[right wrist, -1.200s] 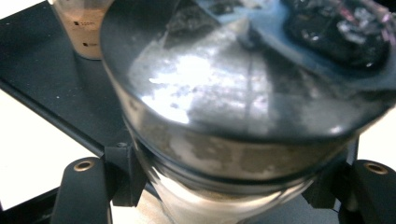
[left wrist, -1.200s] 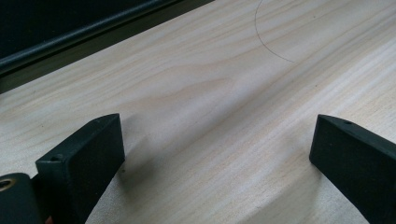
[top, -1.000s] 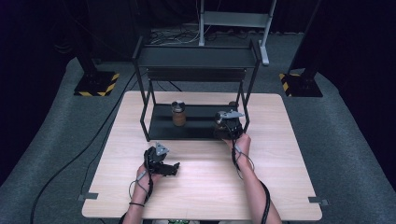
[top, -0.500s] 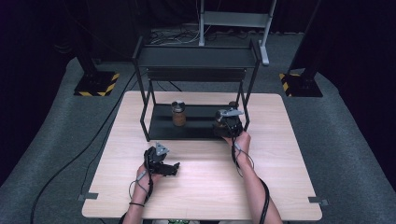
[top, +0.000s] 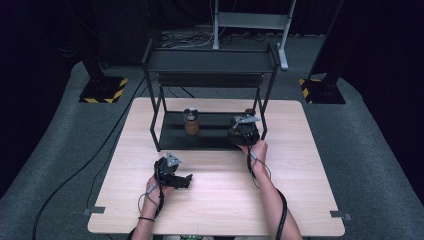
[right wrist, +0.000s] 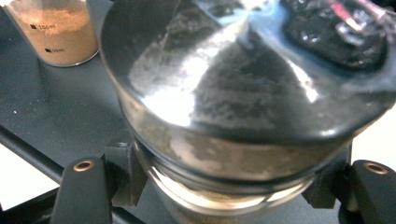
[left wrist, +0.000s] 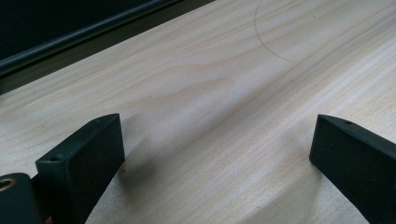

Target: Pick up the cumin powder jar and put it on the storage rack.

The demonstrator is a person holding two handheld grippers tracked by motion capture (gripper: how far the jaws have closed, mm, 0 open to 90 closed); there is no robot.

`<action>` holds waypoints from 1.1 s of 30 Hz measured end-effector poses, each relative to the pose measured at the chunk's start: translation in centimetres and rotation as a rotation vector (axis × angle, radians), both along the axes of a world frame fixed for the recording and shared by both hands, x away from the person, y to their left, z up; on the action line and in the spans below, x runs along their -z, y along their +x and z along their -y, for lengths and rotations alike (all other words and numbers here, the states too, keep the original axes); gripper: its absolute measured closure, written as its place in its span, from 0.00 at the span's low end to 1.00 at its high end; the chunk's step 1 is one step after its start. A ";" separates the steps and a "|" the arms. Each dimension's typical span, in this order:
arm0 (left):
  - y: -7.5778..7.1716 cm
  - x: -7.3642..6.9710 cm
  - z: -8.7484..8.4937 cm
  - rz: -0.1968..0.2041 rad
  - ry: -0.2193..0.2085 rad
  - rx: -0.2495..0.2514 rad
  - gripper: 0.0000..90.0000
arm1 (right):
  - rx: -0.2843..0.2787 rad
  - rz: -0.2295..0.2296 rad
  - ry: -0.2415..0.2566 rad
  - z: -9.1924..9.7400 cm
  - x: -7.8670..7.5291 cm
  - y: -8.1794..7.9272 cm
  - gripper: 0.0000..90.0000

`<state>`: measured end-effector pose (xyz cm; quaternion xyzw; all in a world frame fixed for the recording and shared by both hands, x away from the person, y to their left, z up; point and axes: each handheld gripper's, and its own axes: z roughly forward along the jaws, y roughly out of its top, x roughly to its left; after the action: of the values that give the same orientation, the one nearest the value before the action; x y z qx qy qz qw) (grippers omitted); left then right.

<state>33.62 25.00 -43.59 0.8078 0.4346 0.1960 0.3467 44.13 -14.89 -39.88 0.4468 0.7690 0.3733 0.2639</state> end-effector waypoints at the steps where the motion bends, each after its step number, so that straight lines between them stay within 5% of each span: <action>1: 0.0 0.0 0.0 0.000 0.000 0.000 0.03 | 0.001 -0.002 0.004 0.0 0.0 0.1 0.33; 33: 0.0 0.0 0.0 0.002 0.003 0.002 0.03 | 0.023 -0.018 0.017 -0.3 -0.2 2.1 0.33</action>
<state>33.59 24.97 -43.58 0.8085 0.4332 0.1971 0.3461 46.26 -14.57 -39.71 0.4610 0.7631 0.3727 0.2575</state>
